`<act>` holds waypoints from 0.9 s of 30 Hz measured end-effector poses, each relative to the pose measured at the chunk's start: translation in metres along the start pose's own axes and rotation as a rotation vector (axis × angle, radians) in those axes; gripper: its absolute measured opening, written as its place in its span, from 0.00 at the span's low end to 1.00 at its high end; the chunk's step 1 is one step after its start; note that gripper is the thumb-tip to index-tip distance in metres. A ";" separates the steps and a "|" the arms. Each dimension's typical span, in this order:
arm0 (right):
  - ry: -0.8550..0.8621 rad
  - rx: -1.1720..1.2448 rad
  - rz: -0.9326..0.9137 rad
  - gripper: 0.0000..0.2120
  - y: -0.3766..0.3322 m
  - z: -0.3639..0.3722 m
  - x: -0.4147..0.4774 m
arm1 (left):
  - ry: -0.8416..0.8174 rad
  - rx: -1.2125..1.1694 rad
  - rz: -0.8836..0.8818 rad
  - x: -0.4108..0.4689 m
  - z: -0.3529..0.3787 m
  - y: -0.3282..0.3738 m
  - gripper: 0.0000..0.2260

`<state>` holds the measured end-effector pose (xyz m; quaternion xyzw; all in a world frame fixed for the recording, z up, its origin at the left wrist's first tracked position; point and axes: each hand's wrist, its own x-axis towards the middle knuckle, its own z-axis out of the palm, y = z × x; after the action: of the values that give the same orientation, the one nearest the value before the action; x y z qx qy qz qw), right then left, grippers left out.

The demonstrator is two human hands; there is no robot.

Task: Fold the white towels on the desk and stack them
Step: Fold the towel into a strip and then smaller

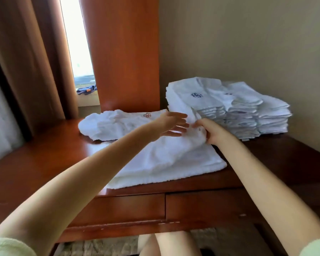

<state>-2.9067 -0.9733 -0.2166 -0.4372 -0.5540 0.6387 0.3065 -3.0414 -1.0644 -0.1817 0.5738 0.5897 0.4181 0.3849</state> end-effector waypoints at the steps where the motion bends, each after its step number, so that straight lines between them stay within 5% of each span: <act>1: 0.097 -0.059 -0.013 0.04 0.006 -0.011 0.004 | 0.027 0.069 0.021 0.005 0.000 -0.007 0.17; 4: 0.223 -0.337 -0.037 0.12 0.030 -0.043 0.007 | 0.079 0.620 0.134 0.013 -0.001 -0.044 0.19; 8: 0.179 -0.492 0.001 0.16 0.062 -0.048 0.012 | -0.119 1.083 -0.064 -0.001 -0.016 -0.117 0.27; 14: 0.169 -0.356 -0.118 0.17 0.056 -0.071 0.015 | 0.011 1.050 0.043 -0.020 -0.037 -0.145 0.36; 18: 0.429 -1.155 -0.009 0.22 0.062 -0.063 0.008 | -0.059 1.154 -0.062 -0.031 -0.029 -0.148 0.32; 20: 0.575 -1.422 -0.224 0.24 0.063 -0.040 0.005 | 0.053 1.085 -0.042 -0.028 -0.028 -0.146 0.28; 24: 0.194 -1.279 -0.813 0.21 0.071 0.047 0.007 | 0.164 1.139 -0.124 -0.017 -0.032 -0.151 0.24; 27: -0.114 -1.382 -0.612 0.24 0.092 0.087 0.018 | 0.215 1.157 -0.183 -0.021 -0.043 -0.170 0.24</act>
<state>-2.9842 -1.0139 -0.3105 -0.3230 -0.9399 0.0542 0.0972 -3.1406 -1.0859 -0.3257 0.5918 0.8043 0.0496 -0.0179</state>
